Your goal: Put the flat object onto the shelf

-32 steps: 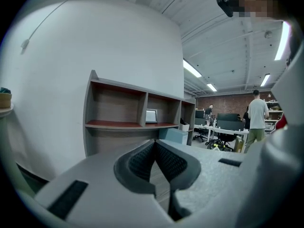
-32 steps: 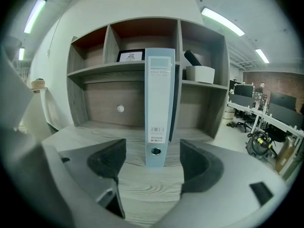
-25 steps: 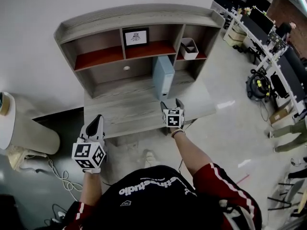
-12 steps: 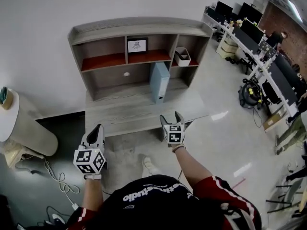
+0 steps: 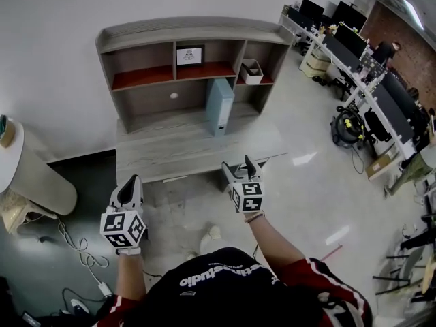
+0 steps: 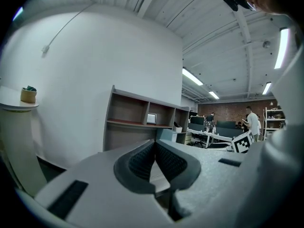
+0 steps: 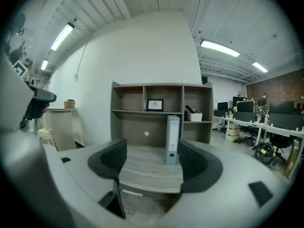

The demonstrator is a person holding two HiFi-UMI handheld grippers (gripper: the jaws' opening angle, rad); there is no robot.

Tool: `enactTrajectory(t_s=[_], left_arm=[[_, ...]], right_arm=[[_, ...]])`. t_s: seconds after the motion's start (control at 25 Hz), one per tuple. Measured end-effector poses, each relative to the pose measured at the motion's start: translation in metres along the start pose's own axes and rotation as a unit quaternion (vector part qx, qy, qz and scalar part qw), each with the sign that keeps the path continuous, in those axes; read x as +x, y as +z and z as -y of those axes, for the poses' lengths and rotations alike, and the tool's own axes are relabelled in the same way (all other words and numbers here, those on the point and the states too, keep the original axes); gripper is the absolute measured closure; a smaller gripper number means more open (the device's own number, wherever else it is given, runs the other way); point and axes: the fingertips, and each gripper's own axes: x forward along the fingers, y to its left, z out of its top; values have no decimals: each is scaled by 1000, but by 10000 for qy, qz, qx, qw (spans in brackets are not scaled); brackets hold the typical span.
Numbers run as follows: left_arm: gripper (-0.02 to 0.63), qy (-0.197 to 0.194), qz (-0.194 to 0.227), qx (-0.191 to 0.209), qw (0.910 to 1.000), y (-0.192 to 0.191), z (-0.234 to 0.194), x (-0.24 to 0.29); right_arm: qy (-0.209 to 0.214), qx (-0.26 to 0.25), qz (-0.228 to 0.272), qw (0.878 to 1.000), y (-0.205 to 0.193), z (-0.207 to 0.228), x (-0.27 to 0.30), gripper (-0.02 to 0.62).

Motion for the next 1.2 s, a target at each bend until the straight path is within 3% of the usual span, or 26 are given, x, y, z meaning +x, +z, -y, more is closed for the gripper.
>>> enactTrajectory(t_s=[0.32,0.68,1.2], left_arm=[[600,174,130,5,9998,12,20,-11],[600,383,404,221,9982,39,73,-22],[600,455,583,587,9955,62,115,-19]], right_arm=[[457,84,316,9984,42,5,-40,258],[698,128,665,9953,93,44,-97,259],[806,310,705,9938,106,69,-120,392]])
